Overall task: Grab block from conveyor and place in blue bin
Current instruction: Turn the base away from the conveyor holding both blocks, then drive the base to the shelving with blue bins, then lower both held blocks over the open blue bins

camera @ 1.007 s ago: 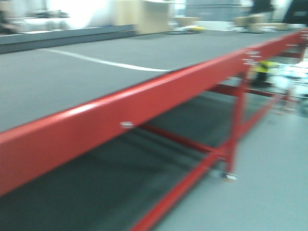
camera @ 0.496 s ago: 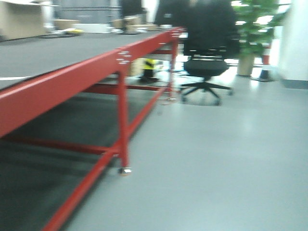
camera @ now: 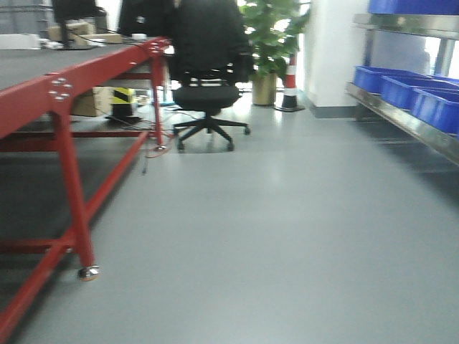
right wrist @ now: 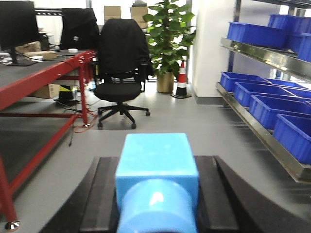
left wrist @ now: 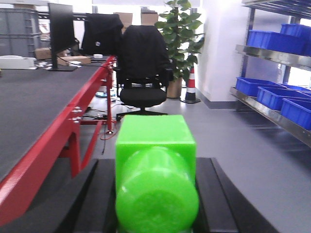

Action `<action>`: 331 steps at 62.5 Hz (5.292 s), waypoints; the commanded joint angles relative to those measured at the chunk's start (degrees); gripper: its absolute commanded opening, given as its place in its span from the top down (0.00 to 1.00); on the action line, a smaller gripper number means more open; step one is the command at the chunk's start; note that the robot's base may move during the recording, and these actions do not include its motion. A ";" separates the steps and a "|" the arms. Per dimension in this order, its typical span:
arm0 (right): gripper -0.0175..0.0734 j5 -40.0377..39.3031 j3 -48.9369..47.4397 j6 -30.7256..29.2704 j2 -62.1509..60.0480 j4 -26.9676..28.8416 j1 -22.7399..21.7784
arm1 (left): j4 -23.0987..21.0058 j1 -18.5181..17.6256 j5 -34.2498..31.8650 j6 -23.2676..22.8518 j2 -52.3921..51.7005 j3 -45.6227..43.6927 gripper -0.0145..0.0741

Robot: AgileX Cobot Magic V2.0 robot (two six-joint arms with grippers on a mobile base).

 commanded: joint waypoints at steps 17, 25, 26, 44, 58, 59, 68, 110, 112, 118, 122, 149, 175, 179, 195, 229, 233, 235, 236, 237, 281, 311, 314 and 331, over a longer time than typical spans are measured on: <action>0.99 -0.77 -0.50 -0.13 -0.14 -0.46 0.03 | -0.30 -0.41 -1.06 -0.30 -0.28 0.04 0.96; 0.99 -0.77 -0.50 -0.13 -0.14 -0.46 0.03 | -0.30 -0.41 -1.06 -0.30 -0.28 0.04 0.96; 0.99 -0.77 -0.50 -0.13 -0.14 -0.46 0.03 | -0.30 -0.41 -1.06 -0.30 -0.28 0.04 0.96; 0.99 -0.77 -0.50 -0.13 -0.14 -0.46 0.03 | -0.30 -0.41 -1.06 -0.30 -0.28 0.04 0.96; 0.99 -0.77 -0.50 -0.13 -0.14 -0.46 0.03 | -0.30 -0.41 -1.06 -0.30 -0.28 0.04 0.96; 0.99 -0.77 -0.50 -0.13 -0.14 -0.46 0.03 | -0.30 -0.41 -1.06 -0.30 -0.28 0.04 0.96; 0.99 -0.77 -0.50 -0.13 -0.14 -0.46 0.03 | -0.30 -0.41 -1.06 -0.30 -0.28 0.04 0.96; 0.99 -0.77 -0.50 -0.13 -0.14 -0.46 0.03 | -0.30 -0.41 -1.06 -0.30 -0.28 0.04 0.96; 0.99 -0.77 -0.50 -0.13 -0.14 -0.46 0.03 | -0.30 -0.41 -1.06 -0.30 -0.28 0.04 0.96; 0.99 -0.77 -0.50 -0.13 -0.14 -0.46 0.03 | -0.30 -0.41 -1.06 -0.30 -0.28 0.04 0.96; 0.99 -0.77 -0.50 -0.13 -0.14 -0.46 0.03 | -0.30 -0.41 -1.06 -0.30 -0.28 0.04 0.96; 0.99 -0.77 -0.50 -0.13 -0.14 -0.46 0.03 | -0.30 -0.41 -1.06 -0.30 -0.28 0.04 0.96; 0.99 -0.77 -0.50 -0.13 -0.14 -0.46 0.03 | -0.30 -0.41 -1.06 -0.30 -0.28 0.04 0.96; 0.99 -0.77 -0.50 -0.13 -0.14 -0.46 0.03 | -0.30 -0.41 -1.06 -0.30 -0.28 0.04 0.96; 0.99 -0.77 -0.50 -0.13 -0.14 -0.46 0.03 | -0.30 -0.41 -1.06 -0.30 -0.28 0.04 0.96; 0.99 -0.77 -0.50 -0.13 -0.14 -0.46 0.03 | -0.30 -0.41 -1.06 -0.30 -0.28 0.04 0.96; 0.99 -0.77 -0.50 -0.13 -0.14 -0.46 0.03 | -0.30 -0.41 -1.06 -0.30 -0.28 0.04 0.96; 0.99 -0.77 -0.50 -0.13 -0.14 -0.46 0.03 | -0.30 -0.41 -1.06 -0.30 -0.28 0.04 0.96; 0.99 -0.77 -0.50 -0.13 -0.14 -0.46 0.03 | -0.30 -0.41 -1.06 -0.30 -0.28 0.04 0.96; 0.99 -0.77 -0.50 -0.13 -0.14 -0.46 0.03 | -0.30 -0.41 -1.06 -0.30 -0.28 0.04 0.96; 0.99 -0.77 -0.50 -0.13 -0.14 -0.46 0.03 | -0.30 -0.41 -1.18 -0.30 -0.27 0.04 0.96; 0.99 -0.77 -0.50 -0.13 -0.14 -0.46 0.03 | -0.30 -0.41 -1.18 -0.30 -0.27 0.04 0.96; 0.99 -0.77 -0.50 -0.13 -0.14 -0.46 0.03 | -0.30 -0.41 -1.18 -0.30 -0.27 0.04 0.96; 0.99 -5.04 -0.50 -0.13 -0.14 -0.46 0.03 | -0.30 -0.41 -1.18 -0.30 -0.27 0.04 0.96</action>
